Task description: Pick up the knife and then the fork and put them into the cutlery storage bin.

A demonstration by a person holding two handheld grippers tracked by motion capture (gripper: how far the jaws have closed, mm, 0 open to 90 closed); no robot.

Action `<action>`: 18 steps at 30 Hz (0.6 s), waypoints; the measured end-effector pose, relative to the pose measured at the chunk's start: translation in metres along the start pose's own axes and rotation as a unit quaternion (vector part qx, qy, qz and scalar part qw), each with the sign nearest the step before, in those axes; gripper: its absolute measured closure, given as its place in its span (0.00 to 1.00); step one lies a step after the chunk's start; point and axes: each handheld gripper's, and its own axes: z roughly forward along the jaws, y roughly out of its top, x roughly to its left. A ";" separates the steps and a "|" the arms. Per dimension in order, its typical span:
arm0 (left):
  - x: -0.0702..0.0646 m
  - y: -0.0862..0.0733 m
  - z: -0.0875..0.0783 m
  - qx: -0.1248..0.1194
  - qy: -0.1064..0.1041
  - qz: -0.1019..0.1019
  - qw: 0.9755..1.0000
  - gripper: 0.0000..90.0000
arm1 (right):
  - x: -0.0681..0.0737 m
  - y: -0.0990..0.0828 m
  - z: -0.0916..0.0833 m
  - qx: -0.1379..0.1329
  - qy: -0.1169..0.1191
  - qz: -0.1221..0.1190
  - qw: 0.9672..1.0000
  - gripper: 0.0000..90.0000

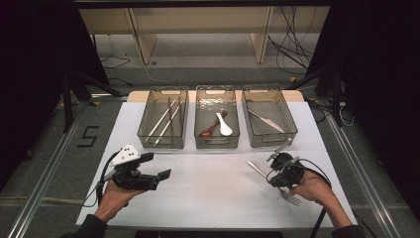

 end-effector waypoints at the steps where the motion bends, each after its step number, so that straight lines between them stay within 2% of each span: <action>1: 0.000 0.000 0.000 -0.001 0.001 0.000 1.000 0.12 | -0.001 0.000 -0.003 -0.008 -0.001 0.004 1.000 0.95; 9: 0.002 0.000 0.000 -0.002 0.003 -0.006 1.000 0.12 | -0.021 0.008 -0.035 -0.059 -0.004 0.027 0.998 0.95; 18: 0.003 0.000 -0.001 -0.007 0.003 -0.008 1.000 0.13 | -0.052 0.035 -0.066 -0.105 -0.024 0.059 0.992 0.95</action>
